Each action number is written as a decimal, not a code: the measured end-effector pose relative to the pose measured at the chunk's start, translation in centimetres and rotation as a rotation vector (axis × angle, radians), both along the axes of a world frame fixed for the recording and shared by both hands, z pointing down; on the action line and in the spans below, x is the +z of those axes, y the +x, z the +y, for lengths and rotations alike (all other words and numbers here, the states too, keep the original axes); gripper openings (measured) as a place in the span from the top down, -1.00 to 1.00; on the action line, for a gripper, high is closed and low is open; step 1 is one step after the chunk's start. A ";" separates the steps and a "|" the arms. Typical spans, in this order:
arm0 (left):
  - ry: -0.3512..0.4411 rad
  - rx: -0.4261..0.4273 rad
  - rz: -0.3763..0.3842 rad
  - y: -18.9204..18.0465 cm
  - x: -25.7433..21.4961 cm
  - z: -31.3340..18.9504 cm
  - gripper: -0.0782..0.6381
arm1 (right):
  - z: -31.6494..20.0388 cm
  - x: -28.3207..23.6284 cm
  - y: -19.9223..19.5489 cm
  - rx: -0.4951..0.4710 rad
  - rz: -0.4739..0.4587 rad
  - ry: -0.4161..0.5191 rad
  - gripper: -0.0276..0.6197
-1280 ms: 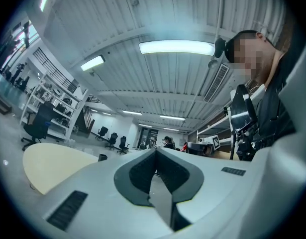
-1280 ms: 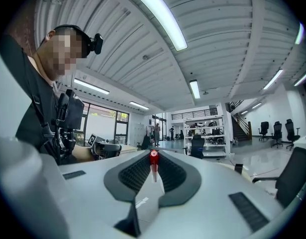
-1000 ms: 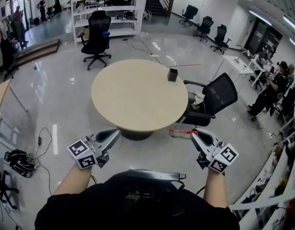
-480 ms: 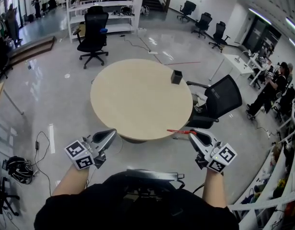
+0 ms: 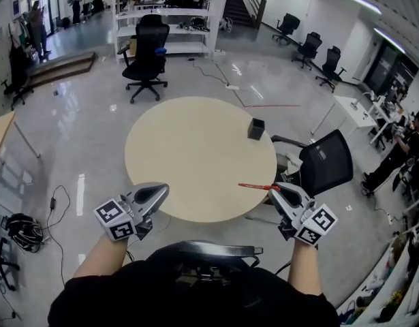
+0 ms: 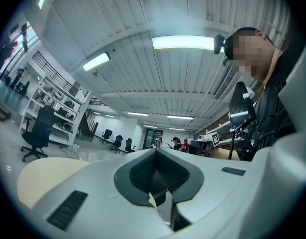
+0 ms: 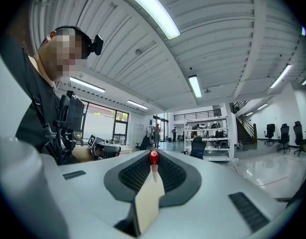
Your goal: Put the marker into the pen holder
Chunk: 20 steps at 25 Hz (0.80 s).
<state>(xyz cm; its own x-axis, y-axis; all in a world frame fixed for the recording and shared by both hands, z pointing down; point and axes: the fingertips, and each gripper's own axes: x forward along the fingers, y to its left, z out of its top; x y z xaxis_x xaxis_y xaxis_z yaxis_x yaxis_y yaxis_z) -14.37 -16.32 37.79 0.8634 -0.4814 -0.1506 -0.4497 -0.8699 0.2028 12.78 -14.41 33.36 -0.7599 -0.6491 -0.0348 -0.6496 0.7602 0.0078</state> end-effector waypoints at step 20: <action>-0.047 -0.040 -0.016 7.9 1.3 -9.5 0.80 | -11.3 2.3 8.1 -0.042 -0.037 -0.037 0.77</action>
<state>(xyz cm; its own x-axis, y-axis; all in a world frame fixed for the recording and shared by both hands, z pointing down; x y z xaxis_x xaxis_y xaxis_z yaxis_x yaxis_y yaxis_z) -6.51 -25.80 39.12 0.8453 -0.5222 -0.1128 -0.4878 -0.8405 0.2357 20.89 -25.72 35.62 -0.7850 -0.6182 -0.0400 -0.6167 0.7859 -0.0448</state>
